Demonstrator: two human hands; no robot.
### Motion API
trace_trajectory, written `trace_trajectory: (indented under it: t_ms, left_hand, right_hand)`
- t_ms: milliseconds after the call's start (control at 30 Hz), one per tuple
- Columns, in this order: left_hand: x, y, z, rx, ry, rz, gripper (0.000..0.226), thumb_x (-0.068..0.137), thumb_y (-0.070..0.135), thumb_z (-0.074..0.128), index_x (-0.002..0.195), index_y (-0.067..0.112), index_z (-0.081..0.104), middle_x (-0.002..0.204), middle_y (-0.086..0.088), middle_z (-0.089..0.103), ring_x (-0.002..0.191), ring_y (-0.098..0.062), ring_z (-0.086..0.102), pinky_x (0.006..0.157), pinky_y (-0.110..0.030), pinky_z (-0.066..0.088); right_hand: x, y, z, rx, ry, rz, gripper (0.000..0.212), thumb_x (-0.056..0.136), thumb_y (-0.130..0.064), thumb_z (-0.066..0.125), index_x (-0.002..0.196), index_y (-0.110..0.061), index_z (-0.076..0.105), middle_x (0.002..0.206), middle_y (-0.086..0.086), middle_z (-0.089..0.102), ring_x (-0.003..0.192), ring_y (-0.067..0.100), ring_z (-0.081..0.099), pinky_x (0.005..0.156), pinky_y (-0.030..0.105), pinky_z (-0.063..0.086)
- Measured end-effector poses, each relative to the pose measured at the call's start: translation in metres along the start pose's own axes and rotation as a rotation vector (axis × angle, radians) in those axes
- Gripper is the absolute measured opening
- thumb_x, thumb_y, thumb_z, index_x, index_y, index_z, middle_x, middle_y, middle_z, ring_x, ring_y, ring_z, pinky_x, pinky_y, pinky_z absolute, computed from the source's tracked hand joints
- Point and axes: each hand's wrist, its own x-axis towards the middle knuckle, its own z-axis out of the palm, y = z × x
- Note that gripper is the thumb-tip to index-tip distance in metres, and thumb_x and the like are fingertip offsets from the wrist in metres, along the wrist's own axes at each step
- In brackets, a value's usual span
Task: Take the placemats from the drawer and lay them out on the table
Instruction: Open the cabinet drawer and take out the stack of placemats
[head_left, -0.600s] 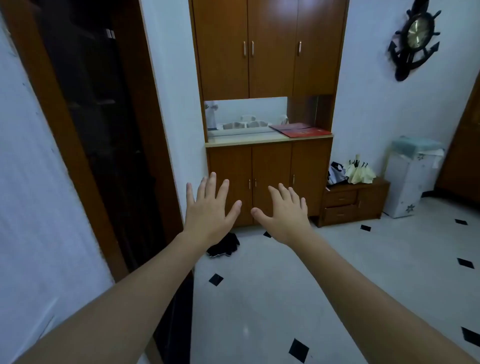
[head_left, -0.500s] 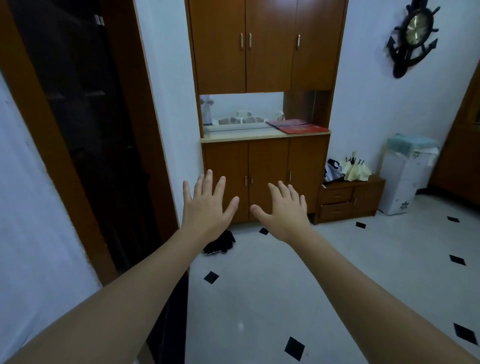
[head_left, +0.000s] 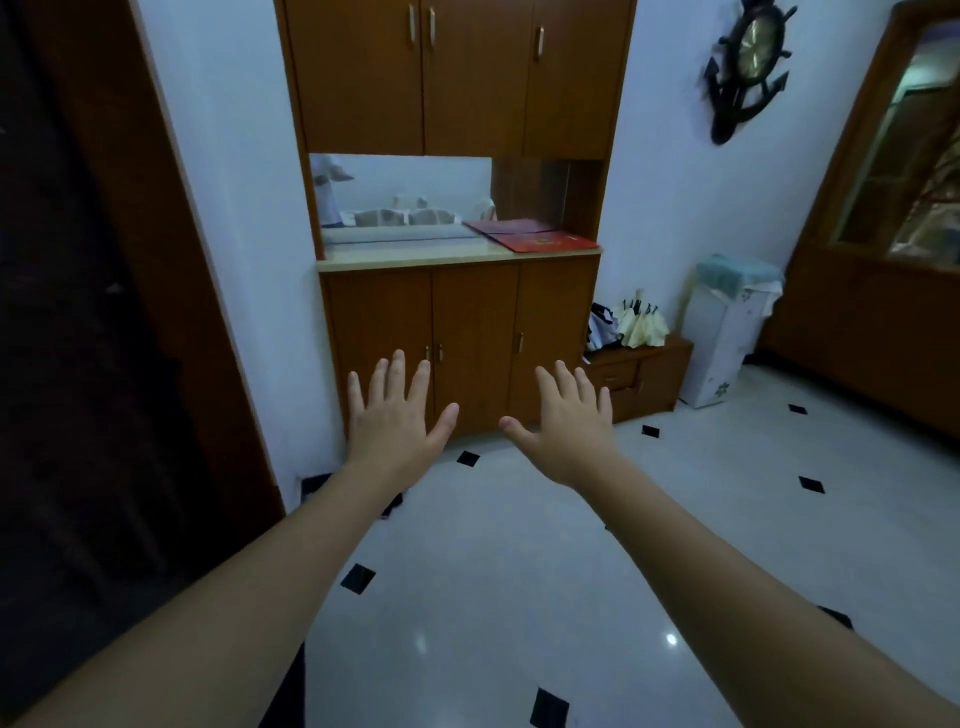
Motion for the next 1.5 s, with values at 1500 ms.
trace_trajectory:
  t_ms: [1500]
  left_hand:
    - [0.527, 0.289, 0.256, -0.269, 0.046, 0.565, 0.069, 0.096, 0.062, 0.019, 0.153, 0.022, 0.024, 0.161, -0.01, 0.017, 0.148, -0.027, 0.015, 0.119, -0.054, 0.008]
  right_hand:
    - [0.422, 0.335, 0.069, -0.076, 0.097, 0.505, 0.087, 0.088, -0.07, 0.035, 0.154, -0.019, 0.008, 0.162, 0.005, 0.005, 0.149, 0.027, 0.0, 0.119, 0.052, 0.002]
